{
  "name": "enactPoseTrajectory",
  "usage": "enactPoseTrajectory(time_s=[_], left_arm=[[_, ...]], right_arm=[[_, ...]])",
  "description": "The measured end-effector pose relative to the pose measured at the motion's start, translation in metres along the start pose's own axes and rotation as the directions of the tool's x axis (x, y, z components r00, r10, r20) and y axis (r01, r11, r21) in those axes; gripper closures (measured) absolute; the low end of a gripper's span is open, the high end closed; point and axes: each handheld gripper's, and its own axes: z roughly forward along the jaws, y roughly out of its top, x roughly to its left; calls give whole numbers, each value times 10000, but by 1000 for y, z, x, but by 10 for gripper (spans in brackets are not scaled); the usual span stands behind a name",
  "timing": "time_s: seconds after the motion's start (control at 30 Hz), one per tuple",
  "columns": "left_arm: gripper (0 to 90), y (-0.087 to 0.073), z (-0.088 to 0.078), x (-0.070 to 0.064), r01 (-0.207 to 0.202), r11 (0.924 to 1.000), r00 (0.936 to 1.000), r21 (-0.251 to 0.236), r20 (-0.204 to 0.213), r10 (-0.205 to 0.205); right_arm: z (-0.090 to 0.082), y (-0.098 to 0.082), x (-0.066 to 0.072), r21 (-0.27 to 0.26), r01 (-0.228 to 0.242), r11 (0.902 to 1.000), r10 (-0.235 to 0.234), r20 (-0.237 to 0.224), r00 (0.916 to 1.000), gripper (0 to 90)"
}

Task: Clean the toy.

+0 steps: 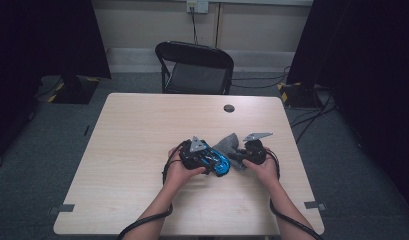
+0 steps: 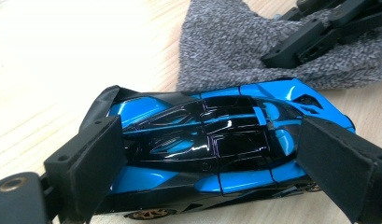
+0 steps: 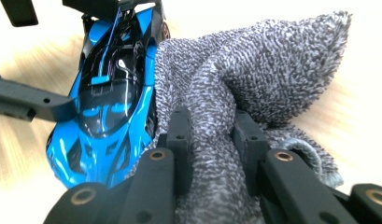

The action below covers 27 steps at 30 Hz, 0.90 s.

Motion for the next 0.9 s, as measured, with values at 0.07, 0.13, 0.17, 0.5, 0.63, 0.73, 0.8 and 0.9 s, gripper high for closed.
enactPoseTrajectory(time_s=[0.07,0.13,0.17,0.5,0.63,0.73,0.8,0.9], left_arm=[[80,0,0,0,-16,10000,10000,8,11,16],[82,0,0,0,-17,10000,10000,7,10,17],[82,0,0,0,-15,10000,10000,5,11,15],[82,1,0,0,5,9999,10000,118,-5,-5],[82,2,0,0,2,9999,10000,167,-12,-1],[82,2,0,0,-23,9998,10000,206,-14,24],[82,3,0,0,-11,9997,10000,236,-5,11],[82,3,0,0,-3,9997,10000,251,-11,3]], right_arm=[[-2,-2,0,23,14,10000,-14,-2,10000,726],[-5,-3,0,74,79,9999,-79,11,10000,726],[-7,-4,0,74,100,9999,-100,19,9999,726],[-20,-17,0,105,184,9998,-185,148,9997,726],[-26,-21,2,129,192,9997,-194,217,9996,725],[-31,-24,3,198,322,9993,-329,322,9989,724],[-34,-27,2,231,310,9993,-318,328,9990,724],[-40,-31,1,231,281,9993,-289,341,9990,724]])
